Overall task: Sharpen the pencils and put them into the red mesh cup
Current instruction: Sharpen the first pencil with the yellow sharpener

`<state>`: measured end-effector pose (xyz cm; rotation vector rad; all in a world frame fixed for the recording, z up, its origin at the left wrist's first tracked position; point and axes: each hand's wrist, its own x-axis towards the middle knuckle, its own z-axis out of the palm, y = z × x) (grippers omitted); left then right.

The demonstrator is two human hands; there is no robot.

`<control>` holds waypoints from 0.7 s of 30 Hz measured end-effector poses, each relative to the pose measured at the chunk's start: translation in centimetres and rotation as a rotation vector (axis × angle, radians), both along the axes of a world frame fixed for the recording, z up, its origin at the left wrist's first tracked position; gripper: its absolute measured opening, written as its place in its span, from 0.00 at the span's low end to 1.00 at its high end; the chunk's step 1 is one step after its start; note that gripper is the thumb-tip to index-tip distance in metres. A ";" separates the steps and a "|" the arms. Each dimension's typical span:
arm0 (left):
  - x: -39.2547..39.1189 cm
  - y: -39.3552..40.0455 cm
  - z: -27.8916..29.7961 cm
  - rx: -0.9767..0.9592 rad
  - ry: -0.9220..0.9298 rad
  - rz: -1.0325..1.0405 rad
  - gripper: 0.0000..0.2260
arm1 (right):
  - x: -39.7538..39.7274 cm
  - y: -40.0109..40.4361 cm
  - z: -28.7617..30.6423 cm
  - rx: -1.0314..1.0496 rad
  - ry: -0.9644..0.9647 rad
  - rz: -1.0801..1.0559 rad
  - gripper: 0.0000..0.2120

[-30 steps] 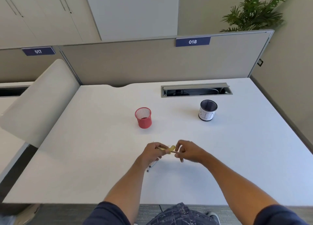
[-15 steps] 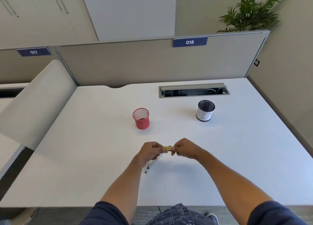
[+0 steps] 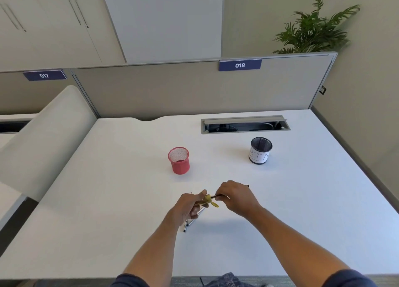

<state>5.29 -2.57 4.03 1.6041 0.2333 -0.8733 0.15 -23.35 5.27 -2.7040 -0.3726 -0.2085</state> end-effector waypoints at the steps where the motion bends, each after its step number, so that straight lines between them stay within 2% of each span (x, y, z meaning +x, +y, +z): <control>1: 0.0 0.0 0.1 -0.018 0.000 -0.003 0.20 | -0.1 0.0 -0.1 0.020 -0.028 -0.001 0.05; 5: 0.1 -0.1 0.2 -0.083 -0.029 0.009 0.15 | -0.4 0.1 -0.3 0.079 0.006 -0.077 0.06; 14: -0.4 0.3 -0.5 -0.078 -0.136 -0.059 0.09 | 0.1 -0.2 -0.4 0.046 0.331 -0.217 0.11; 16: -0.4 0.3 -0.4 -0.079 -0.167 -0.046 0.10 | 0.3 -0.2 -0.4 0.155 0.462 -0.255 0.14; 19: -0.4 0.1 0.0 -0.077 -0.198 -0.061 0.12 | 0.5 -0.5 -0.2 0.479 0.682 -0.227 0.17; 21: -0.4 -0.2 0.3 -0.044 -0.211 -0.075 0.11 | 0.4 -0.6 0.1 0.529 0.693 -0.201 0.16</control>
